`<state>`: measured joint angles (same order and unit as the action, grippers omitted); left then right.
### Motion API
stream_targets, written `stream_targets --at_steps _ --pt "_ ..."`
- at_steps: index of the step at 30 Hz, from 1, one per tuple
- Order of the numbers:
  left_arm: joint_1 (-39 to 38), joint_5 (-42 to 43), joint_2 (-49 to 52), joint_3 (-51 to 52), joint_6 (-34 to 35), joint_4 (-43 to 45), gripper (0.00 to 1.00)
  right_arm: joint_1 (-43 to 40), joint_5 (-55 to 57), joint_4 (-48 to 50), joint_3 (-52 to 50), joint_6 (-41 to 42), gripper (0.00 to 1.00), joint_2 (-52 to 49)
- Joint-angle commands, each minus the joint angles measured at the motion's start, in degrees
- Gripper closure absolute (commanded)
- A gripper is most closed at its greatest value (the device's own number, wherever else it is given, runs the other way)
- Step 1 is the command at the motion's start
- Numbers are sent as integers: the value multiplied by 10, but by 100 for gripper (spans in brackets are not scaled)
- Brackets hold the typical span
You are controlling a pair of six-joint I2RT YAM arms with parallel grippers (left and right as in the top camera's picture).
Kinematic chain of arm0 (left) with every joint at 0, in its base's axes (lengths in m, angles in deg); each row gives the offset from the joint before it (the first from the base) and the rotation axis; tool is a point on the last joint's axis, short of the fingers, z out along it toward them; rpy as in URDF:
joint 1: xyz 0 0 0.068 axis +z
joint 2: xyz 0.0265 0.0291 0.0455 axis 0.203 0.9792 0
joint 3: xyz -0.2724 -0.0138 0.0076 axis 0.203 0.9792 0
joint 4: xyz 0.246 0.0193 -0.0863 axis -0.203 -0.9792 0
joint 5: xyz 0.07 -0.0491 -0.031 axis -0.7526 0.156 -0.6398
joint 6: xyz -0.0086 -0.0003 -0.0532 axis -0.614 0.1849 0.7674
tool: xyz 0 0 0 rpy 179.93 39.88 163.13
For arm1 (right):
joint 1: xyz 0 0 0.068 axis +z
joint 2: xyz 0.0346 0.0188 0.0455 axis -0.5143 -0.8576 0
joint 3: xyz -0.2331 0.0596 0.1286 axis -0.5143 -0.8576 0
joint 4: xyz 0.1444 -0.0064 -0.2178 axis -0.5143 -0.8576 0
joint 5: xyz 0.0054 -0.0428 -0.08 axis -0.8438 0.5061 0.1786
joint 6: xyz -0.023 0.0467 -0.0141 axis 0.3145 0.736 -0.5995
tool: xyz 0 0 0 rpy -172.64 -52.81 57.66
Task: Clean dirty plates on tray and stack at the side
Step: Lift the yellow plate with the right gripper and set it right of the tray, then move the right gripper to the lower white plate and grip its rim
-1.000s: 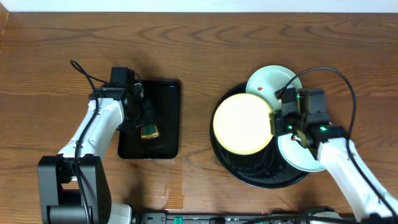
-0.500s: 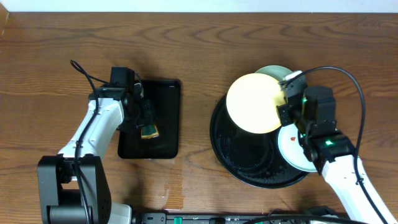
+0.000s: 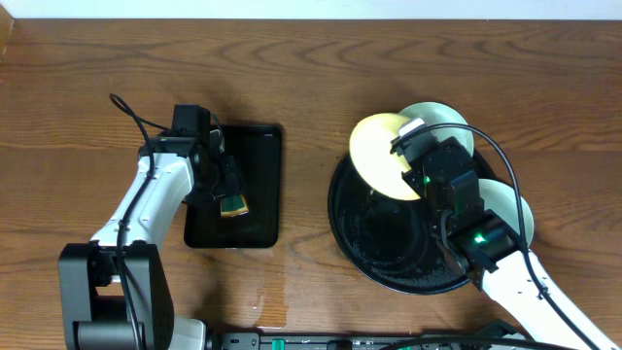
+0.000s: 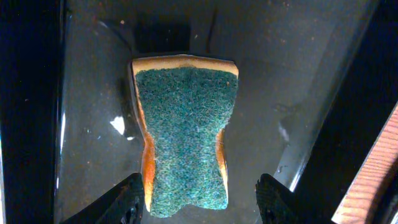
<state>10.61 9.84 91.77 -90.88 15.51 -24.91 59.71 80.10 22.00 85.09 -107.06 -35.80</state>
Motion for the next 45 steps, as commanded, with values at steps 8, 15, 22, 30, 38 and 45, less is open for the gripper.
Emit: stream_targets --at_steps 8,15,22,30,38,45 --pt "4 -7 -4 4 -8 -2 41 -97 4 -29 9 276 99 9" --pt "4 -7 -4 4 -8 -2 41 -268 -149 -30 9 375 99 8" --pt "4 -7 -4 4 -8 -2 40 -458 -200 -47 9 485 99 -4" --pt "4 -7 -4 4 -8 -2 40 -604 -195 -99 9 585 99 -94" --pt "4 -7 -4 4 -8 -2 40 -662 -196 -72 9 664 99 -186" --pt "4 -7 -4 4 -8 -2 40 -664 -219 6 9 665 98 -240"
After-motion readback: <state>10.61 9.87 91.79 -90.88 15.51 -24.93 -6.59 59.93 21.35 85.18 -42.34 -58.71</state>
